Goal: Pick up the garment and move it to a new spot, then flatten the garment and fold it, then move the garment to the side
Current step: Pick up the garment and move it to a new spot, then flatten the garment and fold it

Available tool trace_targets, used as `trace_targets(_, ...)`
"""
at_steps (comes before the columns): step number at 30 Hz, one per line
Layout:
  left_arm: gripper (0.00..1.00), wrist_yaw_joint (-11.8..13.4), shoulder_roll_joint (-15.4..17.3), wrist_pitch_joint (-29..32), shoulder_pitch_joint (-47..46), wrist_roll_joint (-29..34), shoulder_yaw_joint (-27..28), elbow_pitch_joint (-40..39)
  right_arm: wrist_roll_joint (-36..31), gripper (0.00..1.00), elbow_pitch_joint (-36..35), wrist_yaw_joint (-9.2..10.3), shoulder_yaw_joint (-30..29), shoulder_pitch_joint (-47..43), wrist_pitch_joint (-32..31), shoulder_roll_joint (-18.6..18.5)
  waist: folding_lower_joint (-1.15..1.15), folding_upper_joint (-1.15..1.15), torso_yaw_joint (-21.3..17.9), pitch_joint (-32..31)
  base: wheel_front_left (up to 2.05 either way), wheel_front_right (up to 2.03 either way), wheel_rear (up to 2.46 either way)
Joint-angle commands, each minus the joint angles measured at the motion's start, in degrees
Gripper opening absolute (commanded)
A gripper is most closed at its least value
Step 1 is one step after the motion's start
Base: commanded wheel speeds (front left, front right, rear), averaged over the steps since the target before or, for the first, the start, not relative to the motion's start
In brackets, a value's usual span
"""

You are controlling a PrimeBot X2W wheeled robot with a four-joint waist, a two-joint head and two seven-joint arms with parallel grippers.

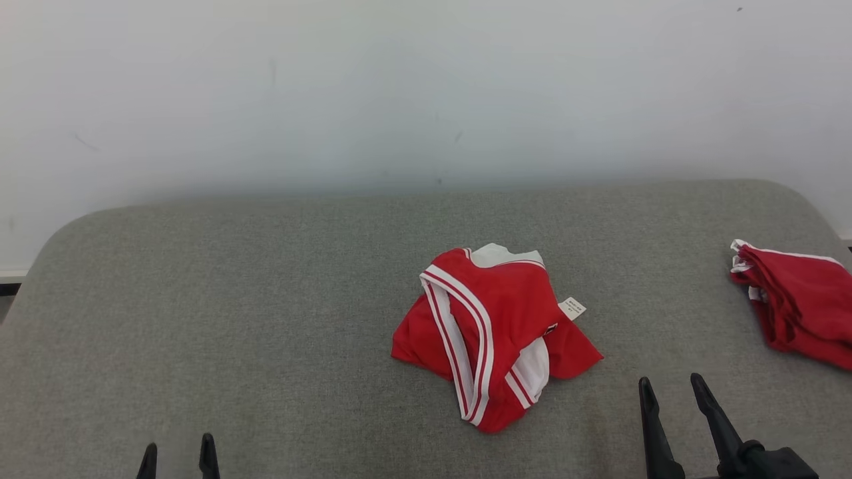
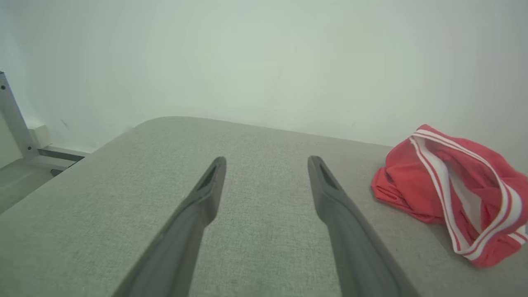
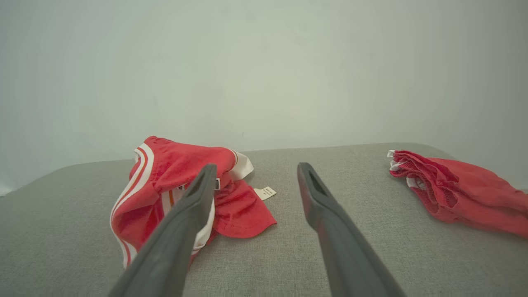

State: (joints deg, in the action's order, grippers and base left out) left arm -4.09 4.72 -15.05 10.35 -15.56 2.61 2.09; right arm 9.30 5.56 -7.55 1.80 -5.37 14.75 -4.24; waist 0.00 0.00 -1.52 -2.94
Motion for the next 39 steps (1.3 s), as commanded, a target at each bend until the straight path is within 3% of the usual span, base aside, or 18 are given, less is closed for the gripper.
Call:
trace_targets(1, 1.0, -0.06, -0.36, -0.17, 0.8, 1.39, 0.48, 0.97, -0.33, 1.0, 0.68, 0.14, -0.14, -0.68, 0.45, 0.11, 0.0, 0.0, 0.14, -0.09, 0.0, 0.0, 0.0)
trace_targets(11, 1.0, -1.94, -1.46, -0.18, -0.1, 3.26, 1.09, 7.17, -0.48, 1.0, 3.63, 0.14, 0.16, -1.14, 0.47, 0.58, 0.0, 0.0, -0.48, 0.5, 0.0, 0.0, 0.0)
trace_targets(39, 1.0, -3.36, -1.87, -0.17, -1.07, 3.51, 2.09, 7.95, 0.17, 1.0, 3.35, 0.14, 0.59, -0.19, 0.39, 1.13, 0.0, 0.0, -1.18, 1.06, 0.0, 0.0, 0.0)
